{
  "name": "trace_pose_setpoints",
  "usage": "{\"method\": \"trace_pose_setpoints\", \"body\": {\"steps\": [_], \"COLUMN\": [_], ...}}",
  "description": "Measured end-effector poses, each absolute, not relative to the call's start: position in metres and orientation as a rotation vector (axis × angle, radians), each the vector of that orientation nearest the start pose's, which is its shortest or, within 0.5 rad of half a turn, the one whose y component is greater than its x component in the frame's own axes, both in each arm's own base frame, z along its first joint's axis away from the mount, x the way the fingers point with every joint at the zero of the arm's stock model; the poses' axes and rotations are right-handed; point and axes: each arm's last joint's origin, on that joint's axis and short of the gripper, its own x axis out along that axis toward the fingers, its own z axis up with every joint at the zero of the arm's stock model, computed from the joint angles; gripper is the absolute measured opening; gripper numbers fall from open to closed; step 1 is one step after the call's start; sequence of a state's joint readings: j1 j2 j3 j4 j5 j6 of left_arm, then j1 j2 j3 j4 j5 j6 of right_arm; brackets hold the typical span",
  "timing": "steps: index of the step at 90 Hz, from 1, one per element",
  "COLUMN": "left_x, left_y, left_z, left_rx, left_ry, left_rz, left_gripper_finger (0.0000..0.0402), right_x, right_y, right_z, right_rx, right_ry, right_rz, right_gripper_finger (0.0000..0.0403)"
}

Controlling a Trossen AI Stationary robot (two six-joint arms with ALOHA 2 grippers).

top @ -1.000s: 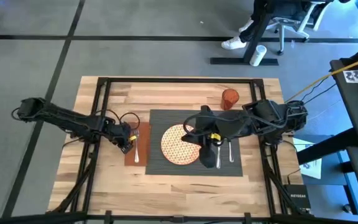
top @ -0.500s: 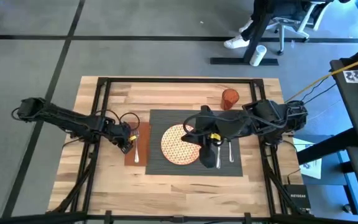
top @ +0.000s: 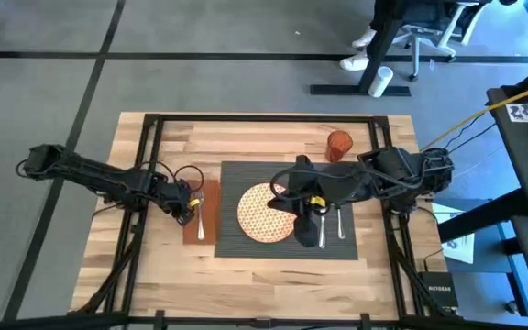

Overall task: Set table place
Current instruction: Adjust the orange table napkin, then return to Home Position

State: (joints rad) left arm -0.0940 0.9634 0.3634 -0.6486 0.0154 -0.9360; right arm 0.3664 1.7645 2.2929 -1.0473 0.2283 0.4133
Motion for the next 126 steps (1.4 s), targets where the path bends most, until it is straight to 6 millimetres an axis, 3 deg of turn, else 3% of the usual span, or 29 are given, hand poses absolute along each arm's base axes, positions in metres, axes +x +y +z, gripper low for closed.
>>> {"method": "trace_pose_setpoints", "body": {"steps": [70, 126], "left_x": [0.134, 0.162], "left_y": [-0.013, -0.020], "left_z": [0.141, 0.189], "left_rx": [-0.725, -0.666], "left_ry": [1.205, 1.033], "left_rz": [0.489, 0.352], "left_gripper_finger": [0.0000, 0.0000], "right_x": [0.315, 0.304], "right_y": [0.114, 0.110], "right_z": [0.490, 0.501], "right_rx": [0.252, 0.186], "right_ry": [0.514, 0.478], "right_rz": [0.030, 0.057], "right_gripper_finger": [0.0000, 0.0000]}}
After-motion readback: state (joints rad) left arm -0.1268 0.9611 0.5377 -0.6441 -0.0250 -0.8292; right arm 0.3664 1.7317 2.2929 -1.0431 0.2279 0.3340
